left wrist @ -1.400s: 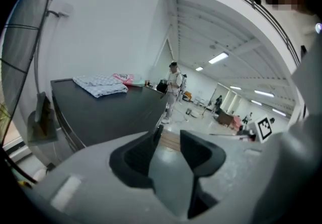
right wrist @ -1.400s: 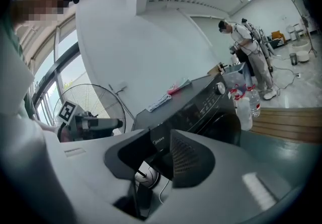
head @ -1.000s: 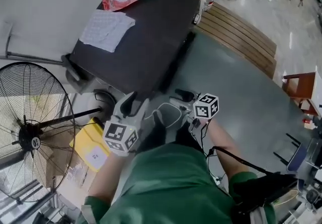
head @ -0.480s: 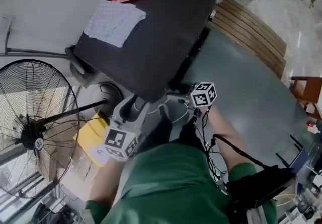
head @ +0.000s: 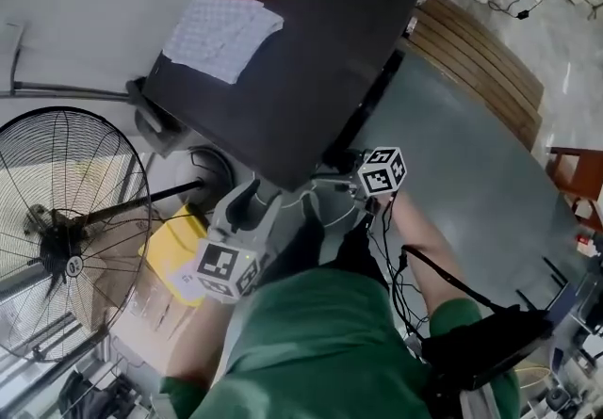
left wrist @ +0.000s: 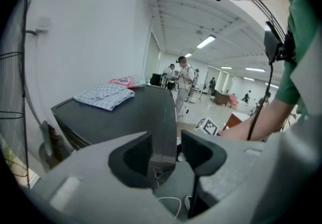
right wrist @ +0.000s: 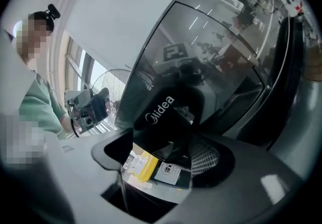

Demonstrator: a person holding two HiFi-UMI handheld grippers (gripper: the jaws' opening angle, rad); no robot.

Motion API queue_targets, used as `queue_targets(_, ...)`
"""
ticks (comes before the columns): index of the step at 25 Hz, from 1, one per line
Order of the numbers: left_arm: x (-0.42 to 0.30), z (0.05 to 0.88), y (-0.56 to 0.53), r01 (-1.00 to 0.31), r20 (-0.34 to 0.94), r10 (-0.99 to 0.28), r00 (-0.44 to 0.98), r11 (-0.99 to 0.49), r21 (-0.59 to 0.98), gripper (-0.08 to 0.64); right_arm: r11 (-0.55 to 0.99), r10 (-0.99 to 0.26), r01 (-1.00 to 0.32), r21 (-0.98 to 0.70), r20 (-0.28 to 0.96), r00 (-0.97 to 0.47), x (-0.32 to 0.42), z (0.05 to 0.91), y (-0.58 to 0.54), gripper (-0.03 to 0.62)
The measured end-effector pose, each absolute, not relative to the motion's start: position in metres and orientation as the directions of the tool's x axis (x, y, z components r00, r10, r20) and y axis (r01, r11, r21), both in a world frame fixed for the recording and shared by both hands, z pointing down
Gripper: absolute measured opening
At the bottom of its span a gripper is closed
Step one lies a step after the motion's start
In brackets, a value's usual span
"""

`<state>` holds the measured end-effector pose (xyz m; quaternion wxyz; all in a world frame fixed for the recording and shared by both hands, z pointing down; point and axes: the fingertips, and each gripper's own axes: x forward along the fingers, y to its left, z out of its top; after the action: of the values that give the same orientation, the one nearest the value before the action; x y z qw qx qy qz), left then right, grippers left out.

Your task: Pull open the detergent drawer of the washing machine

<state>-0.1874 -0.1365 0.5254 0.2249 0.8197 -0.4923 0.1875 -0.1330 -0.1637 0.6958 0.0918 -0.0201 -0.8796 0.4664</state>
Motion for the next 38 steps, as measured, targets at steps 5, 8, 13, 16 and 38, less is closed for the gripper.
queue_targets(5,-0.195,0.532,-0.127,-0.904,0.558,-0.718,0.416,-0.395,0.166,0.181,0.567,0.175,0.016,-0.824,0.102,-0.979,-0.137,0.697,-0.164,0.330)
queue_targets(8,-0.200,0.534,-0.120,-0.910,0.575,-0.714,0.400,-0.386,0.154,0.181,0.558,0.206,0.053,-0.828,0.076,-0.976,-0.137,0.697,-0.165,0.328)
queue_targets(13,-0.199,0.536,-0.108,-0.913,0.594,-0.703,0.391,-0.380,0.151,0.179,0.509,0.182,0.097,-0.856,-0.004,-0.983,-0.135,0.692,-0.168,0.327)
queue_targets(16,-0.195,0.538,-0.105,-0.911,0.599,-0.697,0.394,-0.381,0.156,0.178,0.497,0.123,0.093,-0.863,-0.036,-0.992,-0.136,0.691,-0.170,0.322)
queue_targets(38,-0.154,0.535,-0.079,-0.897,0.588,-0.692,0.419,-0.416,0.150,0.175,0.443,-0.066,0.095,-0.891,-0.138,-0.988,-0.074,0.687,-0.145,0.285)
